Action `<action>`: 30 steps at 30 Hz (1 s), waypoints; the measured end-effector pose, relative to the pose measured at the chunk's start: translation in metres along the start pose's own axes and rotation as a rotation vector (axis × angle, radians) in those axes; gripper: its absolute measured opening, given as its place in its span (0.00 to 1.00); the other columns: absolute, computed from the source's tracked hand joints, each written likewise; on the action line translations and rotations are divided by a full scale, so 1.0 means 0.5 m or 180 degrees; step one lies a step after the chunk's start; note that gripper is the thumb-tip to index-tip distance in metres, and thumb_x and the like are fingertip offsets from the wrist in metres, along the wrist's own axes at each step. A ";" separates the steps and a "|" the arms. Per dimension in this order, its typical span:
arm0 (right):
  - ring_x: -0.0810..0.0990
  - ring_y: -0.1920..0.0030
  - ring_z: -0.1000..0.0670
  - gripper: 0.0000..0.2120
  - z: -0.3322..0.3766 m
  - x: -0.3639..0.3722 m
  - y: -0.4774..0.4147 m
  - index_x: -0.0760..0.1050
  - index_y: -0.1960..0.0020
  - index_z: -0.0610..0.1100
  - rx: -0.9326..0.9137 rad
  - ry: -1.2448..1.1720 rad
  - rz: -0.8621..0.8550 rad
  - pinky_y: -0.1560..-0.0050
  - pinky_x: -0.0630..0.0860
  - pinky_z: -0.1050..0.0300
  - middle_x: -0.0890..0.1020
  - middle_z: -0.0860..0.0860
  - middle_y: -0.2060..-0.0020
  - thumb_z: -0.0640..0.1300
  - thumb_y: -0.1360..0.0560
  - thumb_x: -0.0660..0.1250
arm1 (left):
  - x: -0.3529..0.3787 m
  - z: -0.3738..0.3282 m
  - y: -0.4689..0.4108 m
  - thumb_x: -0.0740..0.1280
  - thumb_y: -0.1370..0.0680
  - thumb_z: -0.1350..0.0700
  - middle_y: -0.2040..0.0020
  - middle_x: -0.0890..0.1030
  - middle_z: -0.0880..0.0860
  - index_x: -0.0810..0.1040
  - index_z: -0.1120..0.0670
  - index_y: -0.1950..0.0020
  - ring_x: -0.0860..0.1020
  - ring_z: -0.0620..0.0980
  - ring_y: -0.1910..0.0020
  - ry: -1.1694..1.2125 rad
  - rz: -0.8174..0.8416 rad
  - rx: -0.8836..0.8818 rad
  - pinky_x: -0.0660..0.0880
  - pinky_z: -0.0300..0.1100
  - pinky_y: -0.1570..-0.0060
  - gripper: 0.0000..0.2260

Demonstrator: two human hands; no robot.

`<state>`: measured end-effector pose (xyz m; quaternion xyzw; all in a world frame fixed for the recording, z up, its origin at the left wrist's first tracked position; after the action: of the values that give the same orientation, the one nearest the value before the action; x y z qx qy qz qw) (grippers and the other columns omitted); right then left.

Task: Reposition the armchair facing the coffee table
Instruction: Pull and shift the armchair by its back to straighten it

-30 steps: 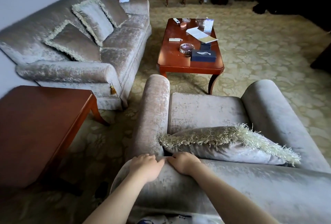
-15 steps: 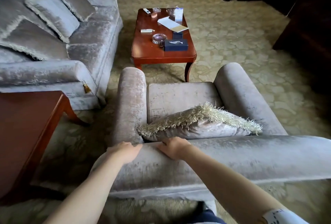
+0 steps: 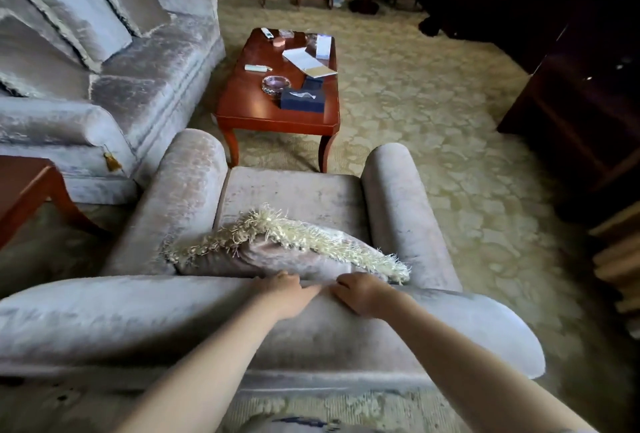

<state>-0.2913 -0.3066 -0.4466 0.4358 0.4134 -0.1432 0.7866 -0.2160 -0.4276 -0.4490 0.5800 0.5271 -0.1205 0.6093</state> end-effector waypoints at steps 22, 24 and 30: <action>0.71 0.31 0.47 0.29 -0.340 0.011 -0.054 0.70 0.31 0.49 0.0542 -0.0231 0.0655 0.30 0.65 0.48 0.74 0.47 0.32 0.65 0.23 0.49 | 0.105 -0.274 -0.154 0.48 0.26 0.33 0.21 0.48 0.55 0.57 0.52 0.23 0.58 0.57 0.25 -0.0030 0.0911 -0.0229 0.59 0.48 0.30 0.36; 0.70 0.30 0.47 0.30 -0.353 0.005 -0.064 0.69 0.30 0.50 0.0623 -0.0278 0.0674 0.30 0.65 0.48 0.73 0.48 0.31 0.66 0.24 0.50 | 0.097 -0.279 -0.169 0.49 0.28 0.32 0.21 0.46 0.55 0.55 0.51 0.23 0.58 0.57 0.25 -0.0013 0.0907 -0.0231 0.59 0.49 0.29 0.37; 0.68 0.29 0.43 0.33 -0.344 -0.010 -0.034 0.68 0.30 0.44 0.0466 -0.0271 0.0835 0.30 0.63 0.49 0.70 0.42 0.29 0.66 0.24 0.49 | 0.099 -0.286 -0.162 0.49 0.25 0.35 0.21 0.51 0.56 0.61 0.50 0.25 0.58 0.59 0.25 -0.0165 0.0935 -0.0113 0.59 0.51 0.31 0.33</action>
<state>-0.3947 -0.1788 -0.5001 0.5358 0.3076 -0.0873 0.7815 -0.3288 -0.3094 -0.5018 0.6367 0.4227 -0.0357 0.6439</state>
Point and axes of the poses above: each hand's wrist, its own y-axis away from the middle knuckle, its own x-axis out of the palm, z = x × y, the point moved 10 cm from there along -y, towards the middle knuckle
